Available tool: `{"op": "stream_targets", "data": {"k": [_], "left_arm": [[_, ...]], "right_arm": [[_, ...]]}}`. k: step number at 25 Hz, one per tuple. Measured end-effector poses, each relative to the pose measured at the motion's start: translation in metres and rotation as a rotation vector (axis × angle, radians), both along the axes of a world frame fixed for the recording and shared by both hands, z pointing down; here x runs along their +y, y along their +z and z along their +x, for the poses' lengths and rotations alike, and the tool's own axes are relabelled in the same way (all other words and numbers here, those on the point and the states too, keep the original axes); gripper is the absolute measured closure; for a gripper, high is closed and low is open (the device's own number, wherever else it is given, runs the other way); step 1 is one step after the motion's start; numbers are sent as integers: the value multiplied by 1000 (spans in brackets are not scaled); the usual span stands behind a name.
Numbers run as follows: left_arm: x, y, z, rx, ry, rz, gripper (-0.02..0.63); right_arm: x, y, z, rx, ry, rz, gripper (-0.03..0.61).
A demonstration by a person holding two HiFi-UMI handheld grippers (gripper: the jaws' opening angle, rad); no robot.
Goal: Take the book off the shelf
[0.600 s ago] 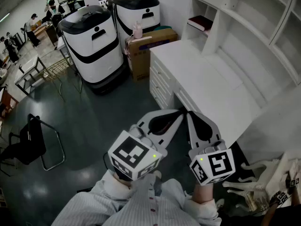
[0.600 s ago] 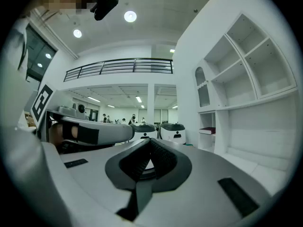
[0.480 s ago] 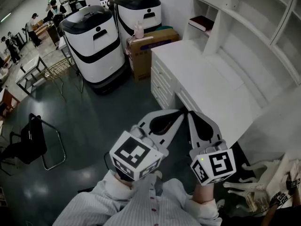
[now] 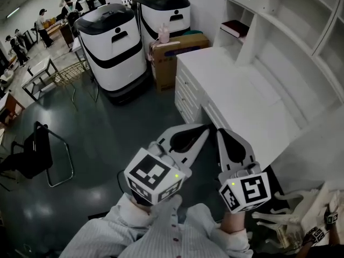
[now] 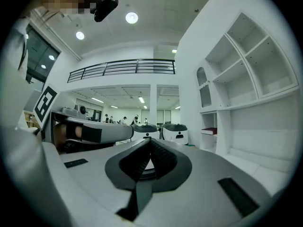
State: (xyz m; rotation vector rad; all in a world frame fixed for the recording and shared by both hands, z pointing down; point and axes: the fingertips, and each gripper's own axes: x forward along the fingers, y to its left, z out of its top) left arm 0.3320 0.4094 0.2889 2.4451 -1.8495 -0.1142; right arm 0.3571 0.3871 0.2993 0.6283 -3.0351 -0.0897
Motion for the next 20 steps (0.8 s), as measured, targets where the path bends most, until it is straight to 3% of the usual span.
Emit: {"op": "stream_targets", "data": {"k": [9, 20], "left_arm": [[-5, 4, -18, -5, -45, -6, 604], [-71, 2, -91, -16, -46, -5, 604]], "right_arm": [[-11, -1, -14, 8, -21, 14, 565], [-73, -2, -79, 28, 0, 20, 565]]}}
